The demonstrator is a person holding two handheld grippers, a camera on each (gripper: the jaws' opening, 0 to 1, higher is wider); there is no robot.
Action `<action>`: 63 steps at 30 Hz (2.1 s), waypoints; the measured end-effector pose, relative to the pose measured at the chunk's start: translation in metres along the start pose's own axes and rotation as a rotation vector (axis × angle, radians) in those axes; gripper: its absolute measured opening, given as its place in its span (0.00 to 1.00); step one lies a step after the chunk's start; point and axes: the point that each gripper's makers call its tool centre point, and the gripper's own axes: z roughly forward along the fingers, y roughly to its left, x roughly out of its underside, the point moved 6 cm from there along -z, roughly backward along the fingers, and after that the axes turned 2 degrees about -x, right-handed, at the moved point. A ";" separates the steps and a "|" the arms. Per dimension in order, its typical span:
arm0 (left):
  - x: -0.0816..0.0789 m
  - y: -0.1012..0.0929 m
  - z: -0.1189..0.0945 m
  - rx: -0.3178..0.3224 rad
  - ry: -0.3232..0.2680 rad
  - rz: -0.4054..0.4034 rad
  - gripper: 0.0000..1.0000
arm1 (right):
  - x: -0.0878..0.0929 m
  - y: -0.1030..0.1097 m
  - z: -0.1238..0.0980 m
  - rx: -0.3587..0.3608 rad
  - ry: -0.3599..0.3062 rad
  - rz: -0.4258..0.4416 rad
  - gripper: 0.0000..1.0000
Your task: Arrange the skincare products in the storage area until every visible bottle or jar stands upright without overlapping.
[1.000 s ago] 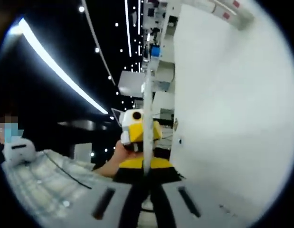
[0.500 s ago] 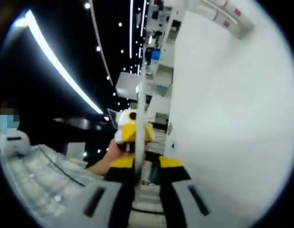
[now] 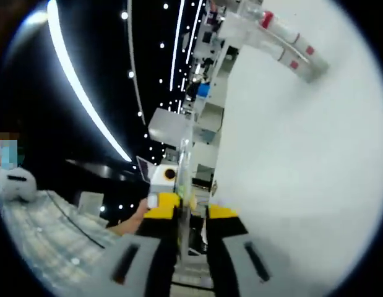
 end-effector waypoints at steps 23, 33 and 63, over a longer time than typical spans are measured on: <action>-0.015 -0.006 -0.009 0.063 -0.032 -0.046 0.01 | -0.021 0.009 -0.008 -0.034 -0.128 0.026 0.04; 0.003 -0.001 0.001 0.074 -0.074 -0.066 0.12 | -0.031 0.016 -0.017 -0.094 -0.224 0.069 0.00; -0.023 0.015 -0.003 -0.054 -0.134 0.001 0.01 | -0.039 -0.002 -0.051 0.493 -0.144 -0.613 0.43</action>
